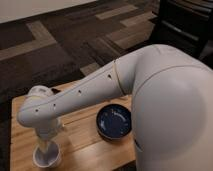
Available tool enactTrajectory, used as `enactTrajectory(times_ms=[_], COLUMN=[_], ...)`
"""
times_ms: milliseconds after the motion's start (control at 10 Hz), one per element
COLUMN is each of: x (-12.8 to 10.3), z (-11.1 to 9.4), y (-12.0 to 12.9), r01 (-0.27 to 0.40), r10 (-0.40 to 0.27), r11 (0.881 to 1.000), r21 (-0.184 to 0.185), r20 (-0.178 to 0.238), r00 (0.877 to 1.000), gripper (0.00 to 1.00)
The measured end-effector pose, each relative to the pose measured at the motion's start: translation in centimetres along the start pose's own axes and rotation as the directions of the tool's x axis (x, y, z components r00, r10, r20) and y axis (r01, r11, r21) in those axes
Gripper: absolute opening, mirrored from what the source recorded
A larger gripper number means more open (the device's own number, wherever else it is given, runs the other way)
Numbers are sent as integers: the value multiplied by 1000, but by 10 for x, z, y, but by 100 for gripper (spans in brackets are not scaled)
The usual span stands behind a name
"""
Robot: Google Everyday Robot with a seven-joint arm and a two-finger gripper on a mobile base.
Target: Pick up the ceramic cup
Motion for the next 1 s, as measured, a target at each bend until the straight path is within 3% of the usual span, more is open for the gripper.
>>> enactTrajectory(times_ms=[300, 400, 800, 1000], x=[-20, -24, -26, -20], z=[9, 11, -3, -11], y=[15, 20, 24, 24], r01=[65, 83, 98, 83], r10=[-65, -83, -98, -83], r11=[998, 997, 994, 995], r21=[-2, 0, 37, 53], r20=[9, 4, -1, -3], r00=[998, 997, 995, 997], gripper=[64, 59, 9, 0])
